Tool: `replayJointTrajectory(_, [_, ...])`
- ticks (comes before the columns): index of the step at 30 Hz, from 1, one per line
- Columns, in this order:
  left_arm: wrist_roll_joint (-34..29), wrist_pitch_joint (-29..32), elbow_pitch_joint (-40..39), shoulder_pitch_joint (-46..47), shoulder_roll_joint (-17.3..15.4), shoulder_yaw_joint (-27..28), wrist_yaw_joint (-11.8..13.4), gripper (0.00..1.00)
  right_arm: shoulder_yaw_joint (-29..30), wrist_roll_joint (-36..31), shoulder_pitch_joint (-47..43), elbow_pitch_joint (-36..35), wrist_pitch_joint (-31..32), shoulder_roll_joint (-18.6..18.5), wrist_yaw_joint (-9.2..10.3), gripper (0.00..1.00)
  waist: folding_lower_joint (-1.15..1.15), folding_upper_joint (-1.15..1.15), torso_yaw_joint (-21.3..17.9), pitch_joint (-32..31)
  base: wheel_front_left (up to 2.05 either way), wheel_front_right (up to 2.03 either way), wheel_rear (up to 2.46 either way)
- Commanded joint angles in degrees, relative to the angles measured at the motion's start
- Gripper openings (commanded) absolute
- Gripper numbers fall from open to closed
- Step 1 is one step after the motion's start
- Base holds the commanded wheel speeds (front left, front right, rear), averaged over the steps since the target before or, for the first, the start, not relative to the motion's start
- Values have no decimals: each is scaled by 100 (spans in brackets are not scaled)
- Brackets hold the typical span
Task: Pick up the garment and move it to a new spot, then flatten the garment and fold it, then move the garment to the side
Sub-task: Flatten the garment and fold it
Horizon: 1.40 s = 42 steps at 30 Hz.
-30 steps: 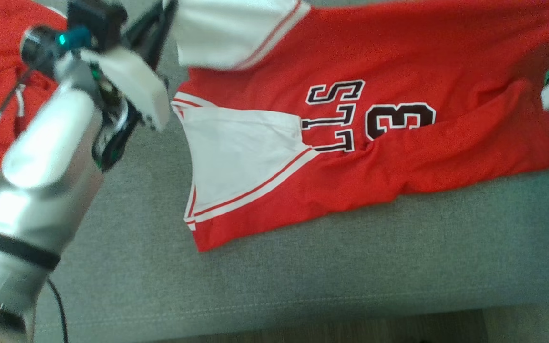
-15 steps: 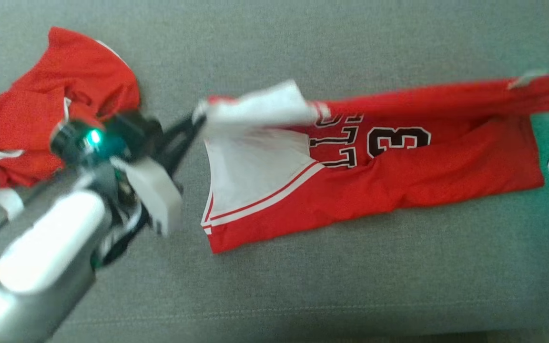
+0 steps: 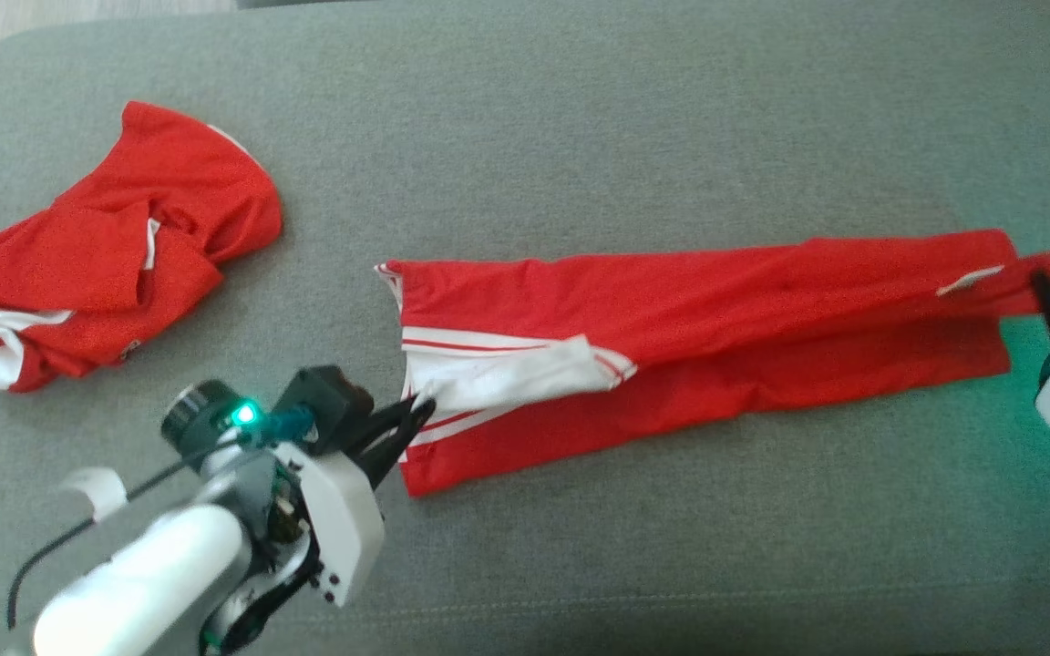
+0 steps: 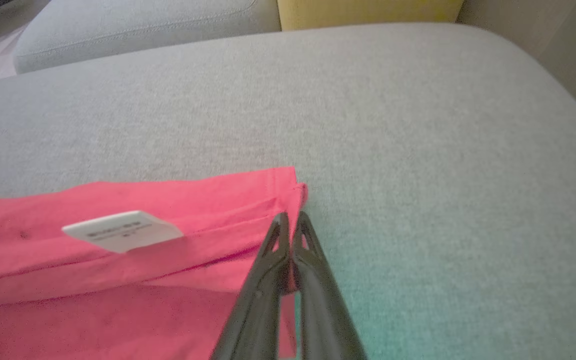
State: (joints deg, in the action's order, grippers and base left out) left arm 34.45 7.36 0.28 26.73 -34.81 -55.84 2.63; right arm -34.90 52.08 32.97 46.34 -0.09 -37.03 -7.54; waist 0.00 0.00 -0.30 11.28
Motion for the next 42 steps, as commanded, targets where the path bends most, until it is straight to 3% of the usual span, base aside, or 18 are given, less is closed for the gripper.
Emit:
replayJointTrajectory(1, [39,9,-53,99,-178,204,87,42,-62,97,-196,-152,106,-297,5,100,0,0,-32,-40,0,0,0])
replayJointTrajectory(2, [-3,1,4,85,-178,174,103,90,-83,97,-220,-178,168,-343,5,100,0,0,-47,-51,0,0,0])
replayJointTrajectory(3, [-35,-12,72,69,-174,151,123,100,-129,35,-235,-200,212,-406,5,100,0,0,-61,-65,0,0,0])
replayJointTrajectory(11, [182,-506,297,-216,-33,376,384,100,169,-125,-284,-382,53,-535,5,100,0,0,-172,-212,0,0,0])
replayJointTrajectory(17, [680,-1526,375,-348,352,1201,859,100,763,-79,-403,-652,-563,-47,5,100,0,0,-166,-393,0,0,0])
replayJointTrajectory(22, [912,-2117,507,-488,728,1748,1045,100,1135,-142,-646,-866,-1025,348,5,100,0,0,-126,-514,0,0,0])
replayJointTrajectory(26, [691,-2229,456,-734,1228,2455,1083,100,1508,-385,-1001,-1146,-1321,701,5,100,0,0,-64,-608,0,0,0])
replayJointTrajectory(35, [-917,-2234,336,-1907,2413,3889,361,100,2705,-1684,-1888,-2121,-1486,1575,5,100,0,0,-85,-613,0,0,0])
replayJointTrajectory(42, [-1597,-2235,501,-2093,2960,4620,-213,100,3159,-2335,-2194,-2532,-1343,2001,5,100,0,0,-111,-546,0,0,0])
